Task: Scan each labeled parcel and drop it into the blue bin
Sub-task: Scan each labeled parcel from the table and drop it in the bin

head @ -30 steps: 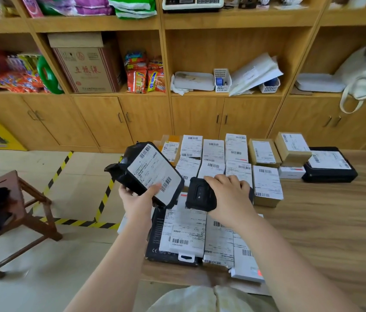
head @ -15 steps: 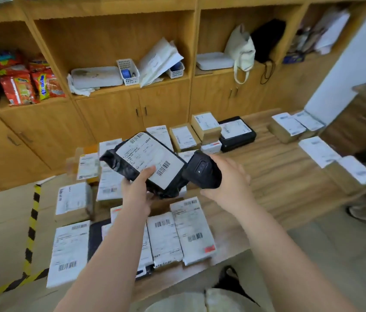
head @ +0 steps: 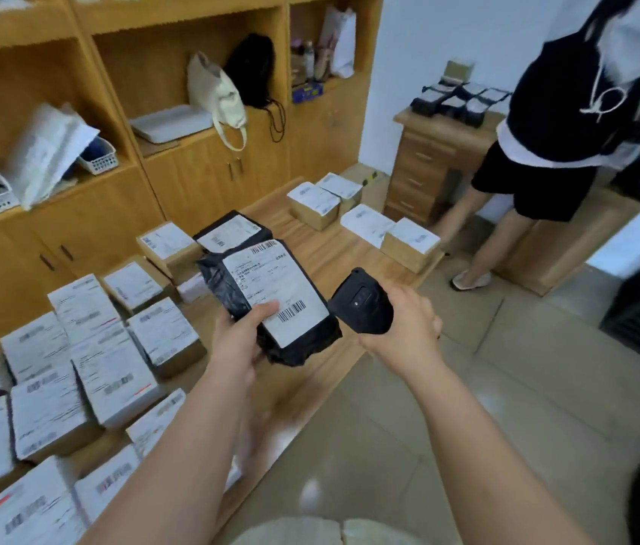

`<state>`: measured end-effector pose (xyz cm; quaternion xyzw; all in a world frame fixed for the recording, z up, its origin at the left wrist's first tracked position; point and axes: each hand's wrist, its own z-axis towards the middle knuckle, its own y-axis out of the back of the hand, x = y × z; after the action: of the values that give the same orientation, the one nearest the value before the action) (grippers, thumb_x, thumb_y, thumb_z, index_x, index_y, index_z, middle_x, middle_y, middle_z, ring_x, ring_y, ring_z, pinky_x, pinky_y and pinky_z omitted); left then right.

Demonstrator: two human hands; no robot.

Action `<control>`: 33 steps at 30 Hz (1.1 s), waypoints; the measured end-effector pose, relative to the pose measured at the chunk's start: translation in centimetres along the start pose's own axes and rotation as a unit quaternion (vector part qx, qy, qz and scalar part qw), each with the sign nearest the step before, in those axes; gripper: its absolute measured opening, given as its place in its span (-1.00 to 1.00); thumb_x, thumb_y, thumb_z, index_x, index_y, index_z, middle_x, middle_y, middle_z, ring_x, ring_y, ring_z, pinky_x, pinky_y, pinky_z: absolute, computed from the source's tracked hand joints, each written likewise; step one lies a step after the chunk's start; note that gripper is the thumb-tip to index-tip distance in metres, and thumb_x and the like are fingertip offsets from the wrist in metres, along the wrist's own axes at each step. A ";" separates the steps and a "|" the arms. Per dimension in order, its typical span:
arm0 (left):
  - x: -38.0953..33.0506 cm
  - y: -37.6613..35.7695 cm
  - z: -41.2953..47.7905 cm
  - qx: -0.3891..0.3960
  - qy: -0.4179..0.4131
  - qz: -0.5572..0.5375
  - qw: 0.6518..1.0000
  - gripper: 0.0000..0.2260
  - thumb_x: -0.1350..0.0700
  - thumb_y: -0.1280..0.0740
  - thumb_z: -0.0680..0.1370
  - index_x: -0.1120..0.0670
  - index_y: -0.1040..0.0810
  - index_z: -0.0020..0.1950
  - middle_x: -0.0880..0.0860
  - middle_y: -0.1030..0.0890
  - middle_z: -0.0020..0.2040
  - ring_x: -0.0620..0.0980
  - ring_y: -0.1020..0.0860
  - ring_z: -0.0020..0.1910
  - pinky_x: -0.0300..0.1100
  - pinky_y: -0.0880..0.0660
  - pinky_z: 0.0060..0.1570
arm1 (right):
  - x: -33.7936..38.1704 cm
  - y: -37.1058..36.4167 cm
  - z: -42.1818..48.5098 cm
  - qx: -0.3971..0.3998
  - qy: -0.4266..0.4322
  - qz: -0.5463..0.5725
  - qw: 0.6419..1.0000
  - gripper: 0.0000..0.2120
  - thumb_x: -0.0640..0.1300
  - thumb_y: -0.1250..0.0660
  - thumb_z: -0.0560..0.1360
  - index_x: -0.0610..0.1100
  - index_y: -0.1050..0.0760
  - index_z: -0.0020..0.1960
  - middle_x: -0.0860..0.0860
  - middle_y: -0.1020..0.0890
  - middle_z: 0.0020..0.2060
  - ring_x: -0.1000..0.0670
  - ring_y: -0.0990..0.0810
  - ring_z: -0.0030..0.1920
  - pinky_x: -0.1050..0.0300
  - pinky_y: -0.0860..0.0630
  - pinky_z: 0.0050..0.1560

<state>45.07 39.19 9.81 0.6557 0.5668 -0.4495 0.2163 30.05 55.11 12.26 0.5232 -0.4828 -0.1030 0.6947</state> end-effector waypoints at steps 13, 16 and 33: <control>12.4 -32.5 -9.0 0.203 0.135 0.097 0.965 -0.60 0.10 -0.47 0.45 0.00 -0.54 0.28 0.00 -0.71 -0.01 -0.08 -0.56 -0.41 -0.18 -0.51 -0.31 | -26.6 19.4 0.5 -0.124 -0.150 -0.021 0.981 -0.17 0.03 -0.55 0.28 0.21 -0.26 0.47 0.11 -0.45 0.31 -0.11 -0.35 0.32 -0.04 -0.27 0.25; 15.9 -39.6 -11.8 0.237 0.157 0.127 0.950 -0.63 0.13 -0.46 0.46 0.01 -0.54 0.25 -0.01 -0.69 -0.09 -0.06 -0.59 -0.30 -0.13 -0.52 -0.25 | -32.0 22.8 -0.7 -0.138 -0.187 -0.032 0.972 -0.17 0.04 -0.54 0.29 0.22 -0.24 0.47 0.12 -0.43 0.32 -0.09 -0.34 0.33 -0.03 -0.25 0.27; 31.2 -70.3 -16.1 0.396 0.205 0.327 0.833 -0.57 0.07 -0.43 0.47 -0.04 -0.48 0.33 -0.04 -0.66 0.03 -0.03 -0.58 -0.02 -0.09 -0.46 -0.20 | -56.3 35.1 -1.5 -0.311 -0.447 0.026 0.838 -0.24 0.04 -0.49 0.27 0.17 -0.30 0.42 0.08 -0.46 0.30 -0.12 -0.35 0.31 -0.19 -0.28 0.33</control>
<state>-16.75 87.63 7.68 0.9096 0.1240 -0.3936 -0.0482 -10.40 107.70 9.56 0.1643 -0.6969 -0.4522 0.5318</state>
